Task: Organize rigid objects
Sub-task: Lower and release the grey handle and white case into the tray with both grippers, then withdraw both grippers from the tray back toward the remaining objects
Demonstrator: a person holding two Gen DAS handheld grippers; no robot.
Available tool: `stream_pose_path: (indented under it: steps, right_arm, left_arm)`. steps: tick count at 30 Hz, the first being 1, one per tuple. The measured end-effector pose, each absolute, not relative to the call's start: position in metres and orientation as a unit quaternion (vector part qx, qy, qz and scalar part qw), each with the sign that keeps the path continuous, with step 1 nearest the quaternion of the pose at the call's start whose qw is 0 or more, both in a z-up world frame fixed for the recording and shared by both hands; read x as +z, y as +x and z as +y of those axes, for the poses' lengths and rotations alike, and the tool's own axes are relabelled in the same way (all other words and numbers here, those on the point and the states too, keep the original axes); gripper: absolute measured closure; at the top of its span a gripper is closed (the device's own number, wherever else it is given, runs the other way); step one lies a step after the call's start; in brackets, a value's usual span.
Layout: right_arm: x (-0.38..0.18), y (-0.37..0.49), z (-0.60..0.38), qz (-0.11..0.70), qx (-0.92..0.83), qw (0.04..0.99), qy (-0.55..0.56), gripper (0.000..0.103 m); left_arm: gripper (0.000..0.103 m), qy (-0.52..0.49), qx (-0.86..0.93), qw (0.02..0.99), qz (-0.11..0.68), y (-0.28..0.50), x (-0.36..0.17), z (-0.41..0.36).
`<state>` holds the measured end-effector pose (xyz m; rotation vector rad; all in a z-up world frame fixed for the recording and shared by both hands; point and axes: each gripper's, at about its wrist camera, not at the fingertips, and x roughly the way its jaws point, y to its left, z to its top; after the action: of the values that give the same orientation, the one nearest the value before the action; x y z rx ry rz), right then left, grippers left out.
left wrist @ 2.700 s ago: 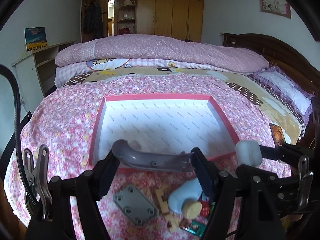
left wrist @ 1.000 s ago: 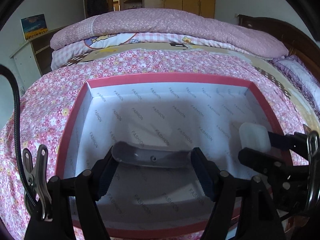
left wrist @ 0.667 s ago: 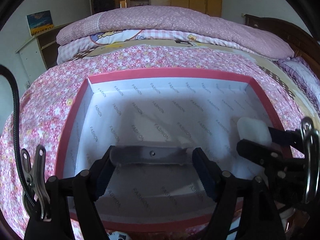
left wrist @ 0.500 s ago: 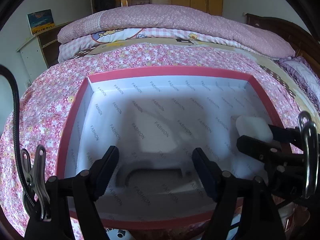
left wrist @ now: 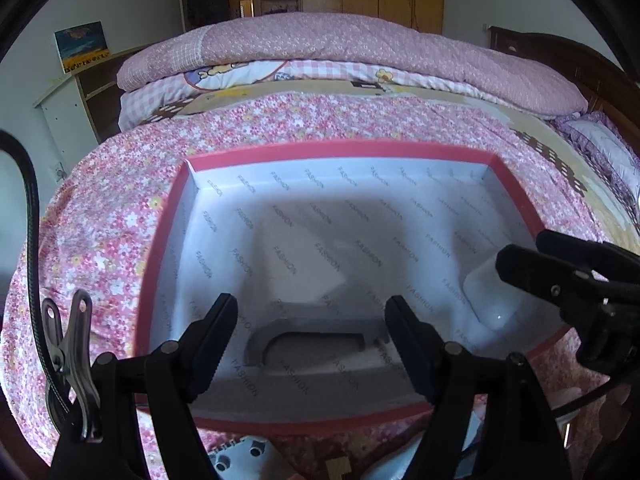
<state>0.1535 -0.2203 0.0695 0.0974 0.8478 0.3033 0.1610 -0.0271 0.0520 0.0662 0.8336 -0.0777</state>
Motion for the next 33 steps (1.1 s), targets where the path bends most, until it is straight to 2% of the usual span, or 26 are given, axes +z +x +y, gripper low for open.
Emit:
stream_pose_path:
  steps: [33]
  right_arm:
    - [0.098, 0.075, -0.221, 0.385, 0.167, 0.905, 0.065, 0.030]
  left_arm:
    - [0.023, 0.015, -0.055, 0.924, 0.378, 0.086, 0.090, -0.015]
